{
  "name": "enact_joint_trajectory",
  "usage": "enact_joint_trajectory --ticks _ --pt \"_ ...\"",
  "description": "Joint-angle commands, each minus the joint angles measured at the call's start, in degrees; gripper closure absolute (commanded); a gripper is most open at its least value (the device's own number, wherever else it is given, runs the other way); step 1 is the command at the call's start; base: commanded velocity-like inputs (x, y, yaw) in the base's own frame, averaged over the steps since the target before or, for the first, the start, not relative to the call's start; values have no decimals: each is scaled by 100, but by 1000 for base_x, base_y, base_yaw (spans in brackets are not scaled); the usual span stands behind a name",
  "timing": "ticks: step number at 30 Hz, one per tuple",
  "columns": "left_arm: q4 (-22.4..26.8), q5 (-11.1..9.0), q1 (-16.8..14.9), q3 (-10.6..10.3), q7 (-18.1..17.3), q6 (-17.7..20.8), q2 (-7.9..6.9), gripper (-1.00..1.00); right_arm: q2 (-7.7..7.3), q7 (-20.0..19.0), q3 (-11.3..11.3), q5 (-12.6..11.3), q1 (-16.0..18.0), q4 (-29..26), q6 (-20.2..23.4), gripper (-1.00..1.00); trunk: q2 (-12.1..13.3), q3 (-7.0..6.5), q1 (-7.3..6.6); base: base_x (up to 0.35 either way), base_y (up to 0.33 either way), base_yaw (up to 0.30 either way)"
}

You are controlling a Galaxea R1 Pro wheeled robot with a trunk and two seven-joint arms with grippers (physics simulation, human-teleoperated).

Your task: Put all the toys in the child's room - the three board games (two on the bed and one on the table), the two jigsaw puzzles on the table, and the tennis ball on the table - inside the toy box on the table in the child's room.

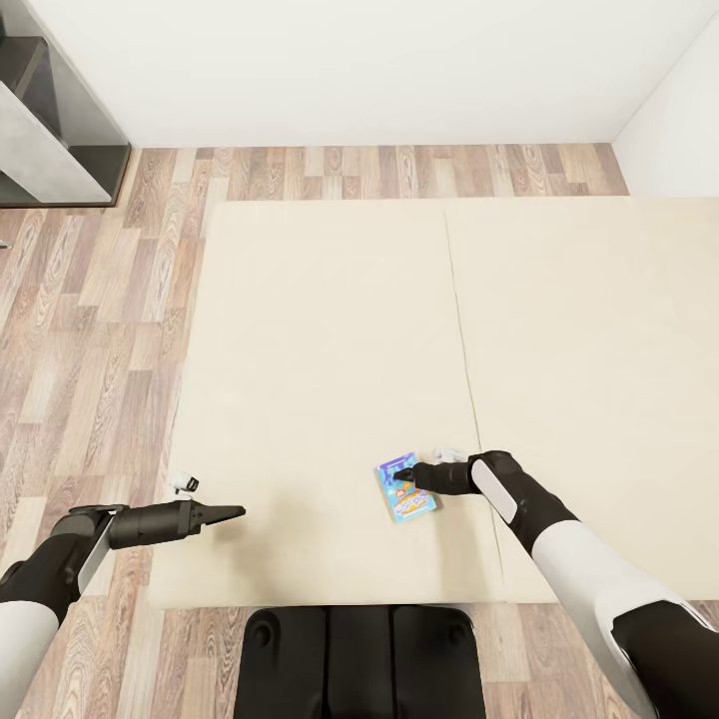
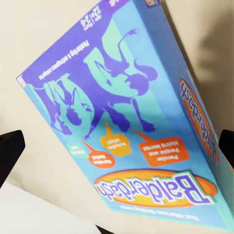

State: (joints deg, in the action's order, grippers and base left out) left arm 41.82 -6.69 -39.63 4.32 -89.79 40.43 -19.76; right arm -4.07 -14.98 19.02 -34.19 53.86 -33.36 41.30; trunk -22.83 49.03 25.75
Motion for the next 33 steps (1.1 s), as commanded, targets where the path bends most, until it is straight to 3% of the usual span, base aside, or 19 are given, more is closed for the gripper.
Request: enact_joint_trajectory --ticks 1,23,33 --pt "1 1 -1 -1 -21 61 -1 -100 -6 -22 23 17 3 -4 10 -100 -9 6 3 0 0 0" --pt "1 1 -1 -1 -21 61 -5 -100 8 -22 31 17 4 -4 1 -100 -9 6 3 0 40 0" --pt "1 1 -1 -1 -21 61 -4 -100 171 -22 23 81 1 -4 1 -100 -9 6 3 0 6 0"
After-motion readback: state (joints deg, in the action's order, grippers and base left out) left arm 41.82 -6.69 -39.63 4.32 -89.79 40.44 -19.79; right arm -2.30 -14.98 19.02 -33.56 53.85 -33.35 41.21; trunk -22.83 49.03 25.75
